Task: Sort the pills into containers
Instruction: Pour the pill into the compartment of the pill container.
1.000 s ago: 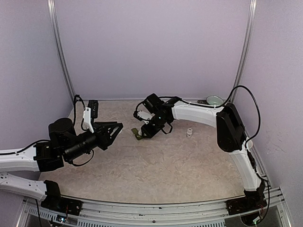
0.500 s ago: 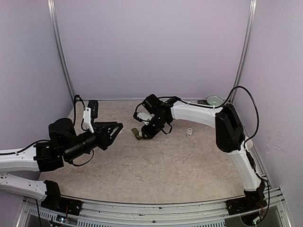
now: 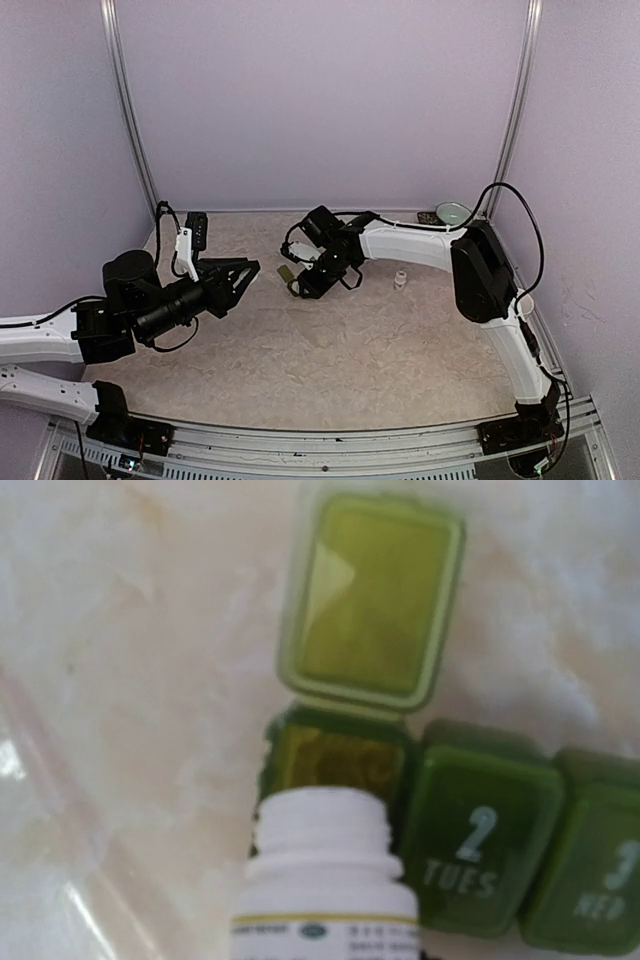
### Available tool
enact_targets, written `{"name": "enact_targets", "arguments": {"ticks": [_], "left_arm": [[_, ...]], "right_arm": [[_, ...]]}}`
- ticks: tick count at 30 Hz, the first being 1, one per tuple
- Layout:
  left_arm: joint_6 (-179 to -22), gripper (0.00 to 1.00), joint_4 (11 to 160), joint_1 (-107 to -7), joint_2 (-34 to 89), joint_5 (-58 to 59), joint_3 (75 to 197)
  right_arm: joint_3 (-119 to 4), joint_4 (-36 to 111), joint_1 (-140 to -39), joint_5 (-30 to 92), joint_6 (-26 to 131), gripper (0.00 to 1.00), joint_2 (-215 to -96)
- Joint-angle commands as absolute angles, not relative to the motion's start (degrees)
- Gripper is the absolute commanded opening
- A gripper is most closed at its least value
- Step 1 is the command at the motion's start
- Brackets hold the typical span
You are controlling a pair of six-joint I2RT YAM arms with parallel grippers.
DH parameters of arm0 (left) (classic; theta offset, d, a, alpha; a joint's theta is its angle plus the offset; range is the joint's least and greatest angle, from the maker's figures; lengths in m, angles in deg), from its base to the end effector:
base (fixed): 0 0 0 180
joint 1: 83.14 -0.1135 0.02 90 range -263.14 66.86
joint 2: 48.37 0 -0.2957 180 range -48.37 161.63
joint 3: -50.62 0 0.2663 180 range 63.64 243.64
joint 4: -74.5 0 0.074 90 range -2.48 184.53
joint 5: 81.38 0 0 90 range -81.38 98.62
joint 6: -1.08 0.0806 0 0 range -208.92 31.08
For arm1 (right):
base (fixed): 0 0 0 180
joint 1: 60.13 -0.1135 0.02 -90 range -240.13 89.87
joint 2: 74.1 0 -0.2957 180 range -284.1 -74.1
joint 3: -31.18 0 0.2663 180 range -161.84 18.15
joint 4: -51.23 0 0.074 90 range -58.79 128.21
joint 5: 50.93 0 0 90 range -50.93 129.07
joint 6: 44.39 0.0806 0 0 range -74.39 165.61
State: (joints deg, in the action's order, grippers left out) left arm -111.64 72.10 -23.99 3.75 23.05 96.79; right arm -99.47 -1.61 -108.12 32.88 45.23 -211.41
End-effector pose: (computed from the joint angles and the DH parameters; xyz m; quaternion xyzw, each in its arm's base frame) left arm 0.1480 -0.2087 0.3099 0.1443 0.7136 -0.3760 0.5732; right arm 0.3818 0.4368 0.1503 -0.4076 0.8730 0.1537 0.2193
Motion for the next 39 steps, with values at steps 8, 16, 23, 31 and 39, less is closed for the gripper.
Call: {"name": "enact_targets", "arguments": {"ticks": [8,16,23,31,39], "left_arm": [[-111.51,0.18,71.21,-24.35,3.53,23.49,96.73],[-111.17,0.18,71.27,-24.36,4.01,23.41,97.35],[-111.15,0.18,71.34,-24.35,4.37,23.29,97.79],[-111.08,0.18,71.46,-24.35,4.72,23.03,98.18],[-111.25,0.18,71.51,-24.35,4.56,23.13,97.93]], "right_arm": [[-92.43,6.95,-108.63,32.92,45.78,0.00,-207.10],[-91.94,7.73,-108.65,32.97,45.61,0.00,-206.32],[-90.88,9.08,-108.65,32.76,45.44,0.00,-205.36],[-89.25,11.00,-108.64,32.51,45.20,0.00,-203.58],[-87.01,13.03,-108.58,31.29,45.00,0.00,-203.21]]}}
